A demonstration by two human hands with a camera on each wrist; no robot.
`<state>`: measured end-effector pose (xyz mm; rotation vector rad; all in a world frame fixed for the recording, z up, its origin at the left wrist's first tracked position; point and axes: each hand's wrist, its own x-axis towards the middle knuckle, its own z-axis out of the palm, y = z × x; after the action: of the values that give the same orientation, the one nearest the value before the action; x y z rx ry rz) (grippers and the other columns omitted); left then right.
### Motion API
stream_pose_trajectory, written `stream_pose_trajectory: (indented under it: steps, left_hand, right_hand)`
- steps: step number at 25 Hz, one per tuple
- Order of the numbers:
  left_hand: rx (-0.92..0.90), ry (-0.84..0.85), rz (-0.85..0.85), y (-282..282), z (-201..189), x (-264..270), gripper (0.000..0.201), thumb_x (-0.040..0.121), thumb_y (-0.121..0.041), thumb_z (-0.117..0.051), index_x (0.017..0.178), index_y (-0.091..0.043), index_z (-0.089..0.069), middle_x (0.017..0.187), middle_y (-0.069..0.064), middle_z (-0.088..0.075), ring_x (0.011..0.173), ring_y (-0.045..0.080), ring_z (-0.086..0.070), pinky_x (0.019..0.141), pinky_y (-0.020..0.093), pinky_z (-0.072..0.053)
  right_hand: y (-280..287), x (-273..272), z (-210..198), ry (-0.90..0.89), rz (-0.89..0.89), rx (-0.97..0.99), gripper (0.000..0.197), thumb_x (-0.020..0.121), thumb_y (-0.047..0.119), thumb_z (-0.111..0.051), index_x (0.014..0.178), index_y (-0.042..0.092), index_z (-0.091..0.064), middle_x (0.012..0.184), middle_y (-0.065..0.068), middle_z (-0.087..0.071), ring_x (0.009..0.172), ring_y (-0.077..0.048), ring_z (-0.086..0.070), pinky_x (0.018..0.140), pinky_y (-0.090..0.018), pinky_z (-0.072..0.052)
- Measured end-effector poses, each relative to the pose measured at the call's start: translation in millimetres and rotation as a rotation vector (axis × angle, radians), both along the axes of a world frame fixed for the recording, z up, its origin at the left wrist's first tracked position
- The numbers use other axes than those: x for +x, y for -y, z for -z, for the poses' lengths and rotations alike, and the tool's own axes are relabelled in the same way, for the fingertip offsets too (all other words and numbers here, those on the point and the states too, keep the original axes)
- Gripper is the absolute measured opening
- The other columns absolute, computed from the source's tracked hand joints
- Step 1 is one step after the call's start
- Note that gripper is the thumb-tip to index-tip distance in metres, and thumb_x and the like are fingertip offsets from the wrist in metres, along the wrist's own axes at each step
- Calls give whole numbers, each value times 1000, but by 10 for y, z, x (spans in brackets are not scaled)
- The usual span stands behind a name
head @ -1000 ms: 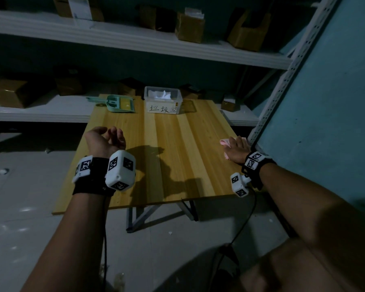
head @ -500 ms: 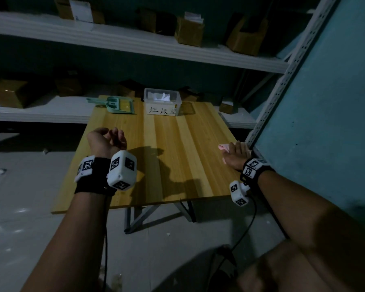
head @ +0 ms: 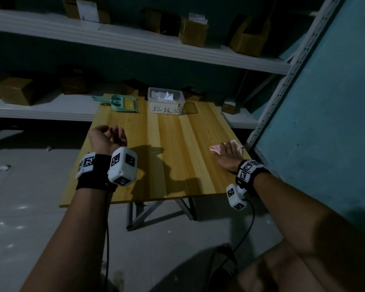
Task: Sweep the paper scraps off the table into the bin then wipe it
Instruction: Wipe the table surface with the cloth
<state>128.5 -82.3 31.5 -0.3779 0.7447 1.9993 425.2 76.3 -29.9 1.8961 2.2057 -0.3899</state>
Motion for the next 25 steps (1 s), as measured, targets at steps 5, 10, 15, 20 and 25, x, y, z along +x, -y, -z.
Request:
stream_pose_trajectory:
  steps: [5,10,15,20,25]
  left_hand:
    - [-5,-12,-13,54,28,-115,14,91,-15,-49,98,-5,-55,80,3,-59,68,16,-58,58,19,-47]
    - [3,-27,-37,102,10,-140,12,90,-14,-49,88,-4,-55,75,3,-57,59,15,-58,57,19,-47]
    - [-30,-42,-30,175,-28,-200,13,93,-15,-47,84,-6,-52,73,2,-56,32,12,-55,53,16,-46]
    - [-25,-49,-61,300,-21,-348,14,92,-16,-47,81,-8,-52,73,1,-57,52,15,-56,57,21,-41]
    - [-10,-47,-89,471,-43,-482,18,93,-17,-47,80,-7,-53,70,1,-57,58,15,-56,59,20,-45]
  right_hand:
    - [121,-167,-64,1,-27,-31,72,102,56,-13,156,15,8,163,-6,20,149,-24,20,119,-43,11]
    - [267,-386,-103,-24,-74,-55,77,99,62,-14,156,15,9,162,-6,22,148,-24,23,120,-43,12]
    - [405,-667,-138,-30,-162,-66,80,98,65,-13,156,16,10,162,-6,23,148,-24,24,119,-41,12]
    - [624,-1266,-100,-35,-345,-91,82,97,67,-12,156,15,12,160,-6,26,147,-25,26,118,-43,13]
    - [818,-1804,-70,-45,-461,-89,83,95,69,-11,156,18,11,160,-4,28,147,-23,27,119,-42,13]
